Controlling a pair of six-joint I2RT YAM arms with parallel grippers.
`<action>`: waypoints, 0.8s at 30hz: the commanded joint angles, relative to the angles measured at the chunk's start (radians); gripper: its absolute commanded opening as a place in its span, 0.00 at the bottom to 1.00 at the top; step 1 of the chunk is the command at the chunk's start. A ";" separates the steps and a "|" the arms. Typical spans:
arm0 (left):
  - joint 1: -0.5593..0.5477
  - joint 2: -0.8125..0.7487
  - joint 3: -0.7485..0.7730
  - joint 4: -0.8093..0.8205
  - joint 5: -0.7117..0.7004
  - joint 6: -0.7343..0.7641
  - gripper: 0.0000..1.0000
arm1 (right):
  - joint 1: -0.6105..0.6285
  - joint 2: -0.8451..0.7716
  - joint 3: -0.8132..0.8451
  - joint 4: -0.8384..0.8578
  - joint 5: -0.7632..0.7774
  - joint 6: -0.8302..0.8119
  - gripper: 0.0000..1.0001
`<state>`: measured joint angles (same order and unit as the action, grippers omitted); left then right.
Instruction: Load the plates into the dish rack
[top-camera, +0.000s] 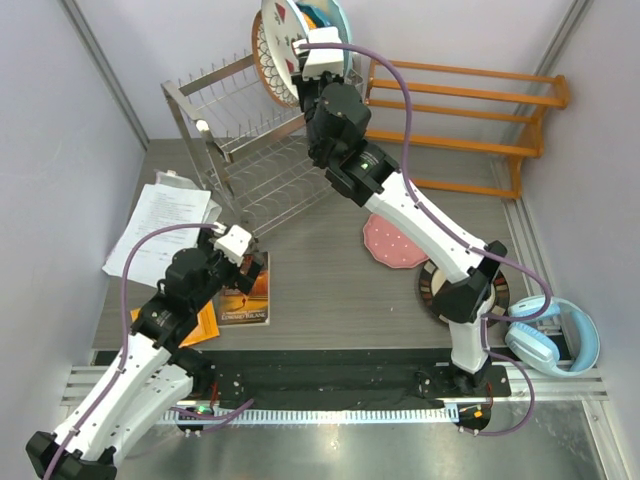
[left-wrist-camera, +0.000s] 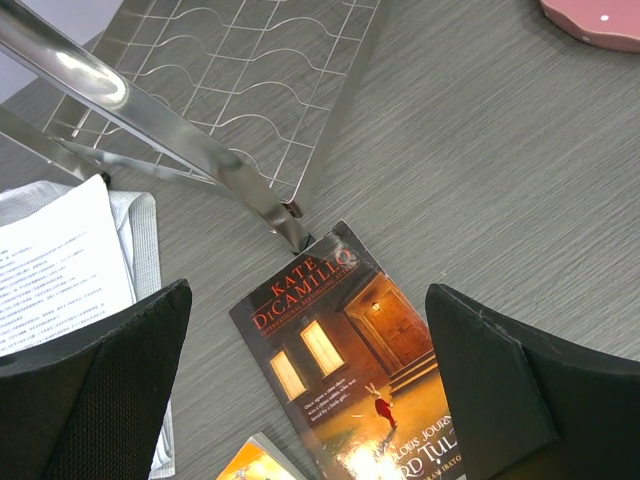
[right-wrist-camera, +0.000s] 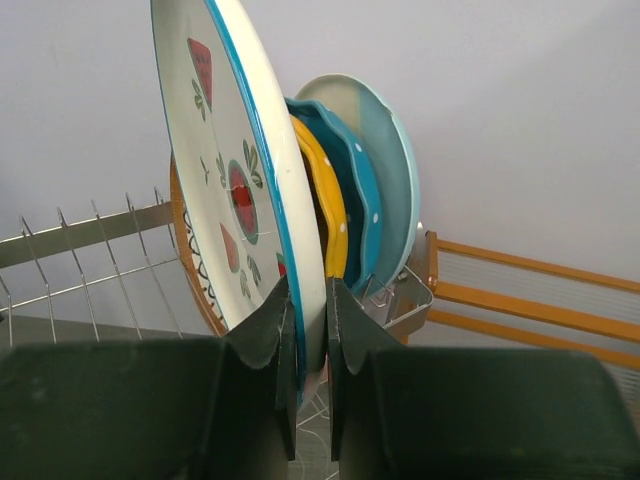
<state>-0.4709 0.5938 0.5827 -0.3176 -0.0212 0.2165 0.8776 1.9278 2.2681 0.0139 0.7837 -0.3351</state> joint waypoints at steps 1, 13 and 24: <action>0.005 0.001 -0.023 0.077 0.006 -0.011 0.99 | 0.023 0.014 0.120 0.113 0.035 0.019 0.01; 0.005 -0.003 -0.053 0.109 -0.011 -0.026 0.99 | 0.029 0.106 0.182 0.098 0.094 -0.010 0.01; 0.005 -0.026 -0.086 0.117 -0.034 -0.046 0.99 | 0.026 0.278 0.329 0.101 0.000 -0.044 0.01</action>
<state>-0.4709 0.5797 0.5098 -0.2588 -0.0353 0.1879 0.9035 2.2086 2.5431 -0.0307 0.8597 -0.3832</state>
